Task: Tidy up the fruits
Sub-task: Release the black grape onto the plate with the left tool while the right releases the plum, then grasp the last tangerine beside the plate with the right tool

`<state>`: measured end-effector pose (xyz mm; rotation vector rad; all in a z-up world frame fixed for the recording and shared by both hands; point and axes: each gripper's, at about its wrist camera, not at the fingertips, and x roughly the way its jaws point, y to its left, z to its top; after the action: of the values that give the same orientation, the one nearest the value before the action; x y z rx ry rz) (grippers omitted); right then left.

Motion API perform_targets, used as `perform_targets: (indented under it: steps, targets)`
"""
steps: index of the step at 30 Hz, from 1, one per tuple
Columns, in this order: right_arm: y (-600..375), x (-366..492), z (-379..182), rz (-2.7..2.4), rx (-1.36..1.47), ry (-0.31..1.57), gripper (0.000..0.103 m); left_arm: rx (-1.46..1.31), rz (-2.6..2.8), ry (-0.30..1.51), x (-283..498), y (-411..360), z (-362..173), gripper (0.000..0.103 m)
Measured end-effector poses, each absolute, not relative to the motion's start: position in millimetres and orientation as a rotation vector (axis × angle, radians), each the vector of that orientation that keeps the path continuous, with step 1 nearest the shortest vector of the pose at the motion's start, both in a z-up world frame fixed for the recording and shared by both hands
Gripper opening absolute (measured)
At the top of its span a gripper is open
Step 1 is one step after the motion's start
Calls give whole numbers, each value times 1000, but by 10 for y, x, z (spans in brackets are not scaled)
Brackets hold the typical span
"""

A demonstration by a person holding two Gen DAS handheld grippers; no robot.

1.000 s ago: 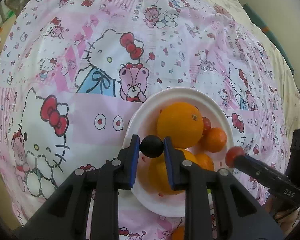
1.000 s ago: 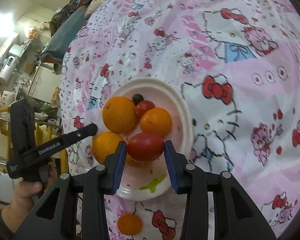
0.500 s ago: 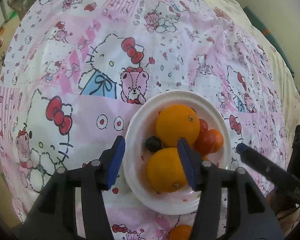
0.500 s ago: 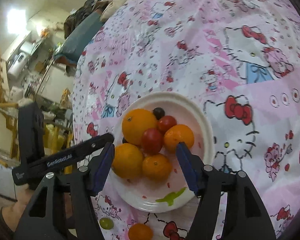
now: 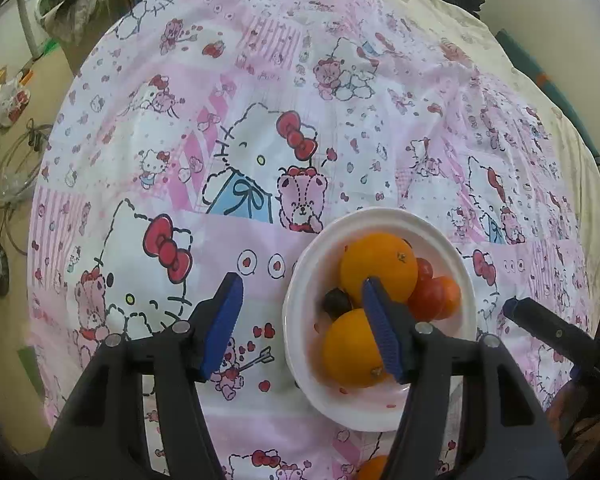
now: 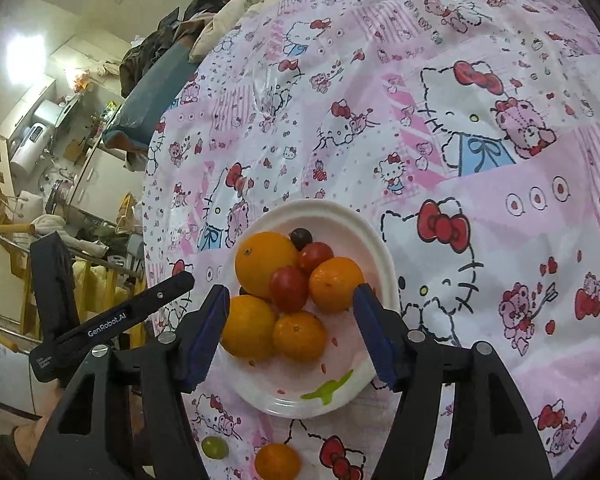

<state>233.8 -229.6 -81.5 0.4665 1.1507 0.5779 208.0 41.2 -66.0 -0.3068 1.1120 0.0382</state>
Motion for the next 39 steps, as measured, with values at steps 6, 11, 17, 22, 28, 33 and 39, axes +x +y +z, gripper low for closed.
perform_targets:
  steps: [6,11,17,22,28,33,39]
  targets:
    - [-2339,2281,-774,565,469,1146,67,-274,30,1110,2019,340,-635,59]
    - [-2391,2189,-680,556,468,1128,67,-254,36,1080,1912,317,-550,67]
    - [-2488,2030,-546,549,465,1107,67,-245,40,1016,1707,359,-343,84]
    - [-2524,1846,-442,556,456,1095,67,-173,23,960,1479,312,-180,94]
    - [-2570,1512,-323,571,459,1065,67,-150,59,965,1221,334,-175,94]
    - [-2582,1258,-289,550,433,1051,67,-108,123,961,968,324,-108,94]
    - [-2563,1047,-318,543,409,1068,67,-109,103,965,695,311,-12,94]
